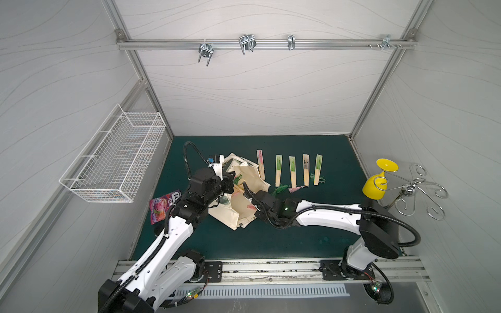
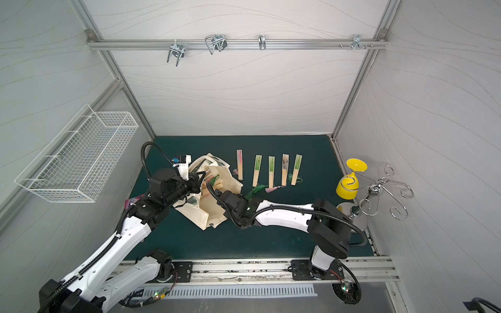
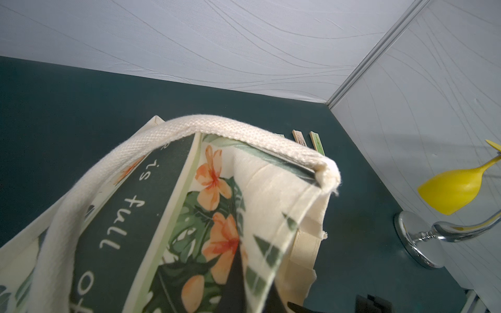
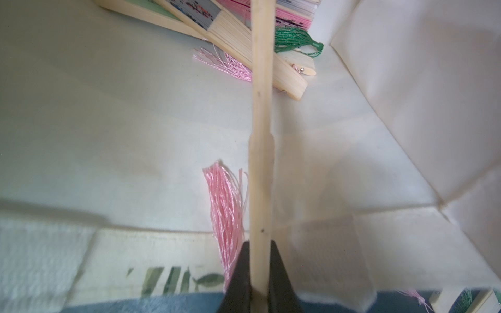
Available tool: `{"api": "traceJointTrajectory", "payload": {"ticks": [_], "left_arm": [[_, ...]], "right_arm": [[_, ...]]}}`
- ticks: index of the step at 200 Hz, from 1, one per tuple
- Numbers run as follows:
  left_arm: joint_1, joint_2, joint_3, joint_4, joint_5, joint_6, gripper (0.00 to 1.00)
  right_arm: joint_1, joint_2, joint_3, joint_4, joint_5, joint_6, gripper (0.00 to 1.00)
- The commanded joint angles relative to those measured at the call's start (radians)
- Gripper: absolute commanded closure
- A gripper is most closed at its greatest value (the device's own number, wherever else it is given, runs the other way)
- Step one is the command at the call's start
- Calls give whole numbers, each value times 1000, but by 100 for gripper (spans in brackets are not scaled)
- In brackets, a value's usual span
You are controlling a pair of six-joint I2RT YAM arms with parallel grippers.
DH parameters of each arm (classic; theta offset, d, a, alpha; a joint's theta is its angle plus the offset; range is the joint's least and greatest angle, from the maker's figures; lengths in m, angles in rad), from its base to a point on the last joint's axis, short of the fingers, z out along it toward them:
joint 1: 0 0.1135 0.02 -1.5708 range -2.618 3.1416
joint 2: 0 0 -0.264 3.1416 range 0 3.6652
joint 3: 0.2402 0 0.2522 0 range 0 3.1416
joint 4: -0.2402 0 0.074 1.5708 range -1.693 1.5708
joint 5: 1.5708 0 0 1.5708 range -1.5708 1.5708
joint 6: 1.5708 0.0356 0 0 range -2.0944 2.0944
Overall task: Take out the folding fans from the tote bags
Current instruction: Pick up the folding fan from the canvas bag.
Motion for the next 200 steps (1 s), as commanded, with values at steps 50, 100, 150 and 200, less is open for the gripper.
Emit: {"api": "traceJointTrajectory", "payload": {"ticks": [50,100,150,200], "left_arm": [[4,42,79,122,-46,13,100],[5,47,92,102,-71,5,100],[7,33,80,88,-81,-4,100],[7,14,64,90,-59,-16,100]], "right_arm": [[13,-210,-49,-200,-133,194,100],[10,-390,-119,-302,-168,340,100],[-85,-571,-182,-417,-165,474,100],[-330,-718,-208,-546,-122,594,100]]}}
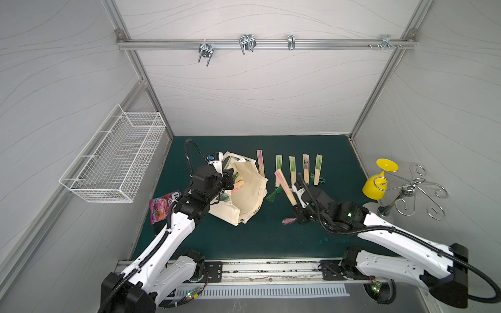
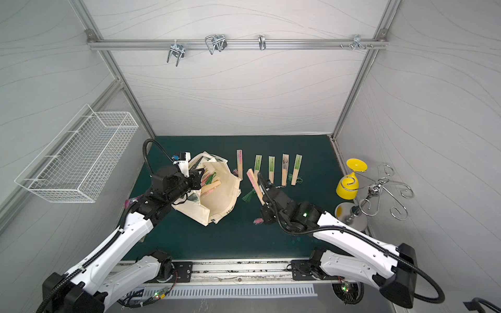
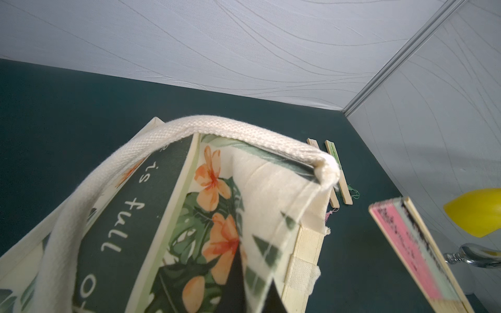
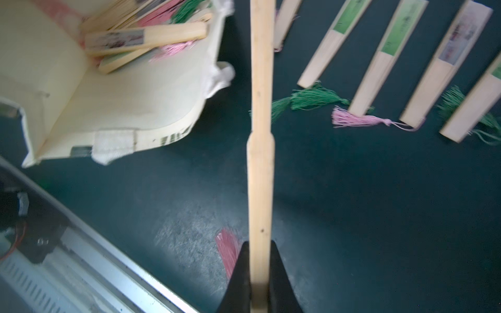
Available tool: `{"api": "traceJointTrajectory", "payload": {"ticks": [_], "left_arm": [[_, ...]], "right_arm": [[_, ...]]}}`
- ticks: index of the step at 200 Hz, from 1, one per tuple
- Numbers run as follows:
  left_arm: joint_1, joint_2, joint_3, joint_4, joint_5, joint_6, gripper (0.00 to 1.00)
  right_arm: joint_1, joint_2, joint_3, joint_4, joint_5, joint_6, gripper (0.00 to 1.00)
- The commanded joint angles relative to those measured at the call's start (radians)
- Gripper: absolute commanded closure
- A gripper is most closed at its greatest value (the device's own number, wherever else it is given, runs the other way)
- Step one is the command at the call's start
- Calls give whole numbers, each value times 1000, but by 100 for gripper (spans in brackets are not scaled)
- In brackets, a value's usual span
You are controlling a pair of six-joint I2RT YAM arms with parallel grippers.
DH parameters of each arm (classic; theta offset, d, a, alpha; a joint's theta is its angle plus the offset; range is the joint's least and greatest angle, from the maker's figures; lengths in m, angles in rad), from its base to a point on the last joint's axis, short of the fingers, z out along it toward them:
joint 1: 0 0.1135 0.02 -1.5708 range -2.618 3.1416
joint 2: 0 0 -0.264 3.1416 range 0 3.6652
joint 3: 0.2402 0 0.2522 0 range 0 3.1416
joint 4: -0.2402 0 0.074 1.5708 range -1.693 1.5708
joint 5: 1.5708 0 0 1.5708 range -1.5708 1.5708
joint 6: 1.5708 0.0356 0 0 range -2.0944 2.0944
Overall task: Take out the folding fans from the tote bags
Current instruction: Pick up the folding fan from the canvas bag, then place the folding fan at the center of the board.
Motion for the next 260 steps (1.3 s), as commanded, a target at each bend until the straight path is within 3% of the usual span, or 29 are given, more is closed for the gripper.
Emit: {"api": "traceJointTrajectory", "payload": {"ticks": [1,54,127,260], "left_arm": [[5,-33,36,76,-1,-9,100],[6,-60,19,68,19,-11,100],[6,-108,3,60,48,2,100],[6,-129,-10,56,71,-3,100]], "right_arm": [[-94,-50,-1,-120,39,94,100],[-281,55,90,-271,246,93,100],[-522,303,163,-145,303,-62,100],[-676,777,339,-31,483,-208,100]]}}
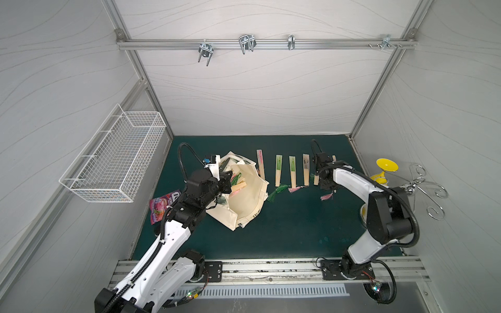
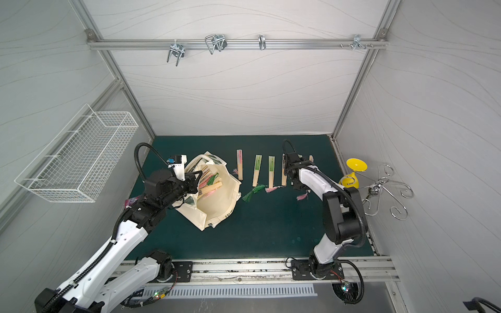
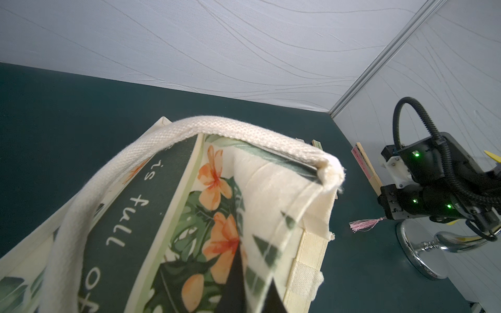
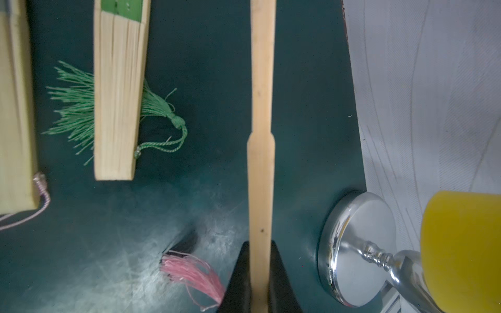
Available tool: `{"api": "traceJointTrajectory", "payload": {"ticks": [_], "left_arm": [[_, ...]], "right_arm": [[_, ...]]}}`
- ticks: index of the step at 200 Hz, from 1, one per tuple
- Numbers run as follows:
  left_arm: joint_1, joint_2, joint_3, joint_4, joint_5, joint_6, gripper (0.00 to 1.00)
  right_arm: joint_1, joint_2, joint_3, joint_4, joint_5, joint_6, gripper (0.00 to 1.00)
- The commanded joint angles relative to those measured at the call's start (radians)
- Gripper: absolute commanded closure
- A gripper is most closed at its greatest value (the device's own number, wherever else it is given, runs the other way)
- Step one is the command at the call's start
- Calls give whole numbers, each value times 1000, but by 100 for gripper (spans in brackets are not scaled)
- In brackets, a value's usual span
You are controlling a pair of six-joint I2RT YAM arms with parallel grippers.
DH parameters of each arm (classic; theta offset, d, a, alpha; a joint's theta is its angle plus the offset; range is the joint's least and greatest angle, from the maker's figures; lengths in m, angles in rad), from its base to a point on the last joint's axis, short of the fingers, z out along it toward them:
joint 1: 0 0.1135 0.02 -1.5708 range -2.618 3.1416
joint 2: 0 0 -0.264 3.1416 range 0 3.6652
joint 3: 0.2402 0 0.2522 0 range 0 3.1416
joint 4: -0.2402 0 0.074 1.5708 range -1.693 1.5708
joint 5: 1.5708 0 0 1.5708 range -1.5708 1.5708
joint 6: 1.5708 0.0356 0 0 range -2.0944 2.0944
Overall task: Take out the folding fans from the tote bags
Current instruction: Place the folding fan at the center of the board.
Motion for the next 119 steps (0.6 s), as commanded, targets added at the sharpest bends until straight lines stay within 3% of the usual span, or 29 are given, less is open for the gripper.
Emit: {"api": "traceJointTrajectory", "payload": {"ticks": [1,119], "left_arm": [[4,-28,14,100,14,3,100],[4,-3,26,107,30,-4,100]], "right_arm": [[-29,50,42,29,54,-36,100],[-124,361,212,71,112,-151,100]]}}
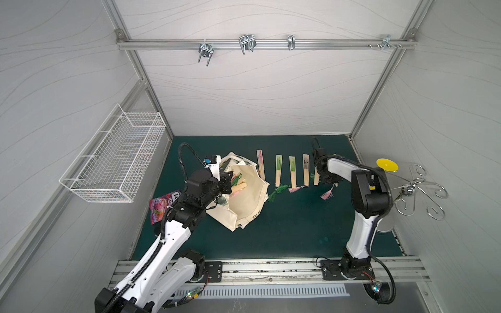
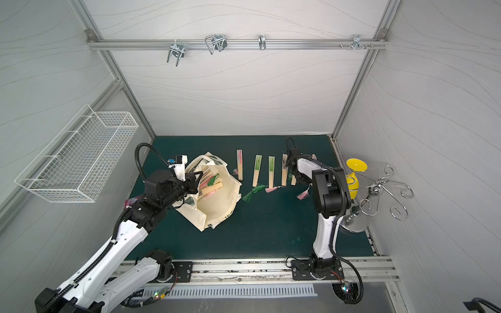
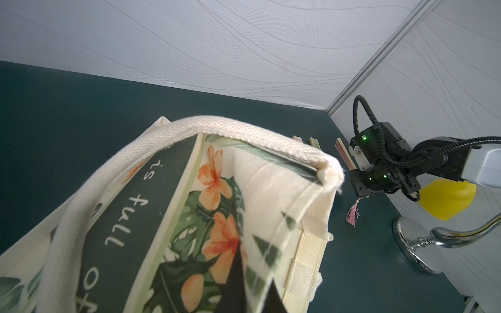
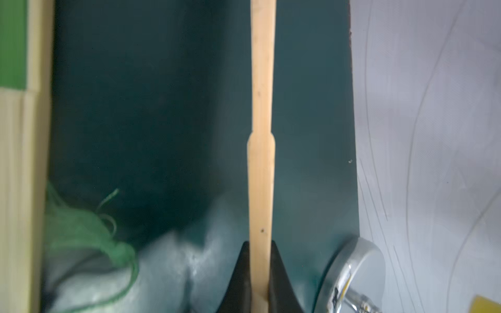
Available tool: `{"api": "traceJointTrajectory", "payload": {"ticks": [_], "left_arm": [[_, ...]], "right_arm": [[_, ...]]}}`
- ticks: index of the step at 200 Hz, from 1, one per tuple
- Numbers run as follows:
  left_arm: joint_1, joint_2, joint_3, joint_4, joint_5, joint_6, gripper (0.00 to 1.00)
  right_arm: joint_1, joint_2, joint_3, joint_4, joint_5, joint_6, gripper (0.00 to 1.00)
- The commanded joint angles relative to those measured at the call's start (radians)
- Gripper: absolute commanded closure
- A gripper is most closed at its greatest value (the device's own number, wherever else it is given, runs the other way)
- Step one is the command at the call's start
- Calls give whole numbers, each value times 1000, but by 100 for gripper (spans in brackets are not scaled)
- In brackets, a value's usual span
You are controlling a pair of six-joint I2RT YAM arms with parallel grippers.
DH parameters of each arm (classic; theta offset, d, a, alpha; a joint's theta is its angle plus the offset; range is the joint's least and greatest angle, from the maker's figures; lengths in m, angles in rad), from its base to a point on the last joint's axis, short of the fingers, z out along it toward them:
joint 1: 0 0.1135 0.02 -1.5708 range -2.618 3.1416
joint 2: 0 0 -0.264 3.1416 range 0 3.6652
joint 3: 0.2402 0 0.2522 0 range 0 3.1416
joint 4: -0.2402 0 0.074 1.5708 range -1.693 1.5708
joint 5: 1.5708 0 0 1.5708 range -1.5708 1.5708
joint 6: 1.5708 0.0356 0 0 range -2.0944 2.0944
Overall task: Take out the folding fans from the tote bags
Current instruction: Place the folding fan at the center of the board.
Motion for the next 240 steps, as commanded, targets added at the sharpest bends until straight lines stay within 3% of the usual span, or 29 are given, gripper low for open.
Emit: {"api": "traceJointTrajectory", "payload": {"ticks": [1,31,69,109,194,216,240], "left_arm": [[4,-6,28,107,13,-3,100],[4,1,30,110,16,-8,100],[4,4,28,115,19,-18,100],[4,0,28,113,23,-22,100],[4,-17,18,111,31,-8,100],[4,-26,14,111,34,2,100],[4,-25,11,121,63,17,100]], "right_arm": [[-26,45,27,-9,35,-25,100],[-39,72,31,-14,15,-28,96],[-37,66,23,-24,-58,-21,73],[-27,-4,-5,-40,-118,1,58],[112,-266,-36,-122,-200,54,52],[163,-371,-66,-115,-290,75,51],[219,-504,-132,-65,-475,105,51]]}}
